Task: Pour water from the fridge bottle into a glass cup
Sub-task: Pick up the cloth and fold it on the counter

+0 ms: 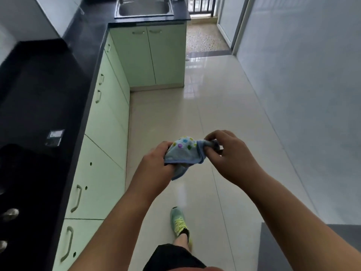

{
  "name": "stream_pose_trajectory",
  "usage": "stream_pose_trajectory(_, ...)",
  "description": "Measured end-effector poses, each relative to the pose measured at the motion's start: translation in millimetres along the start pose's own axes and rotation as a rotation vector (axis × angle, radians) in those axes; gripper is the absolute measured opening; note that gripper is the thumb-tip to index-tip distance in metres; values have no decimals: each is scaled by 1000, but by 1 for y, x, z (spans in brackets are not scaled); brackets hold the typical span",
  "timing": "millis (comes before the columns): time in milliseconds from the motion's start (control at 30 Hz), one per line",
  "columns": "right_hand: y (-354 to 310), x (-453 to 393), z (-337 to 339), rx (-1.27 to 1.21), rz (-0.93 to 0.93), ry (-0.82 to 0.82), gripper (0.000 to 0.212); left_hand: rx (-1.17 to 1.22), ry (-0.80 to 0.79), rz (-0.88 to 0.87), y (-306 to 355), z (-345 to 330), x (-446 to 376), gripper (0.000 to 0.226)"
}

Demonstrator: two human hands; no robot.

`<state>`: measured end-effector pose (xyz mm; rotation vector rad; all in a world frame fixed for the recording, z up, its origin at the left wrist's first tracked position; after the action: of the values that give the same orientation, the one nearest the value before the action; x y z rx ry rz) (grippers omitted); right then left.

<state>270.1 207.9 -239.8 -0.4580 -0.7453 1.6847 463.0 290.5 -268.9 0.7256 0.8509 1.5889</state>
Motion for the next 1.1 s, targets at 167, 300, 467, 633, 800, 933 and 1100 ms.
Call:
stream_pose_trajectory(167,-10,-103,20,-8,-38,46,8,-29,-74,-28,8,6,-119,34)
stream_pose_trajectory(300,-17,-173,31,-42,-60,88,8,-65,-80,-72,20,21,-201,35)
stream_pose_trajectory(467,-29,-277,26,-56,-24,53,9,-102,-45,-55,12,42,-292,35)
stream_pose_trajectory(633,-57,-405,11,-72,97,-63,9,-119,89,55,-7,68,-382,36)
stream_pose_trajectory(800,-113,-526,-5,-54,230,-199,11,-71,279,201,-23,108,-443,36)
stream_pose_trajectory(933,-183,-582,-45,4,409,-334,9,-34,447,347,-48,147,-464,28)
stream_pose_trajectory(1100,-253,-611,-118,59,541,-542,10,-11,621,486,-95,201,-466,11)
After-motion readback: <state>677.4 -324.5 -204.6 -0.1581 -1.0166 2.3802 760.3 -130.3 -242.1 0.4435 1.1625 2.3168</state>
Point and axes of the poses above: each hand's wrist, its own x-axis away from the middle knuckle, its own z-axis out of the back of the hand, y = z × x, the point moved 7 cm from there along -x, towards the middle knuckle, and after that the axes turned 12 degrees about -z, right-handed, at the moved point
